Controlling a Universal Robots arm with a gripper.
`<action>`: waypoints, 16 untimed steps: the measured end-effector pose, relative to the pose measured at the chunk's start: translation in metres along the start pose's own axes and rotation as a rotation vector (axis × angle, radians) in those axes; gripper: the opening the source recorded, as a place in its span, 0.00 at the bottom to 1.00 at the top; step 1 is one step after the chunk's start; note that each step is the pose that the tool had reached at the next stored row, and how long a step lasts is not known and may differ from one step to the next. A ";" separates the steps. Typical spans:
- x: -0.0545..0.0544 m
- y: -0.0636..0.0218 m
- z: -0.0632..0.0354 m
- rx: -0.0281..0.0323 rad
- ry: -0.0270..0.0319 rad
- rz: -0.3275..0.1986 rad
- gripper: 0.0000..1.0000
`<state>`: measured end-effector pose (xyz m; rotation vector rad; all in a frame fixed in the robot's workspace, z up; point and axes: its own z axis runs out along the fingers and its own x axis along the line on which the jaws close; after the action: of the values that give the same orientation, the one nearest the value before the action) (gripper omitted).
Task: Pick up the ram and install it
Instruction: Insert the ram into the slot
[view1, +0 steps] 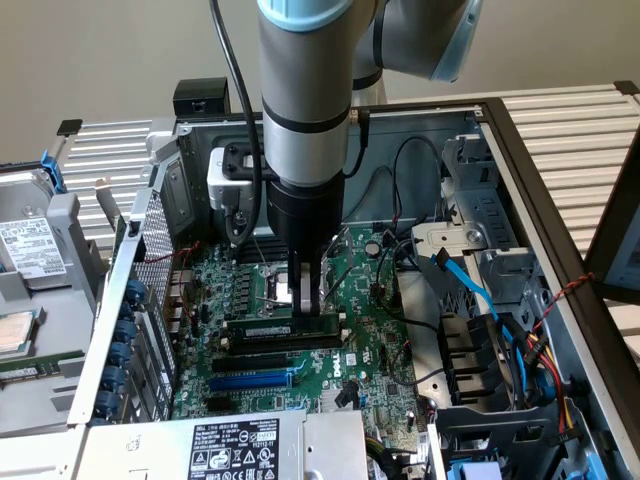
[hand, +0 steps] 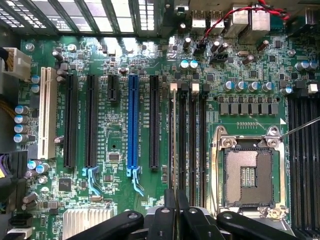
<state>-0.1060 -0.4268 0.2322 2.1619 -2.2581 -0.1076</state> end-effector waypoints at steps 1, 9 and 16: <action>0.000 0.0000 0.0001 0.0000 -0.0009 0.000 0.13; 0.000 -0.0001 0.0015 -0.0002 -0.0040 0.000 0.13; 0.000 -0.0001 0.0023 -0.0002 -0.0060 0.000 0.13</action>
<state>-0.1061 -0.4268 0.2299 2.1639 -2.2616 -0.1145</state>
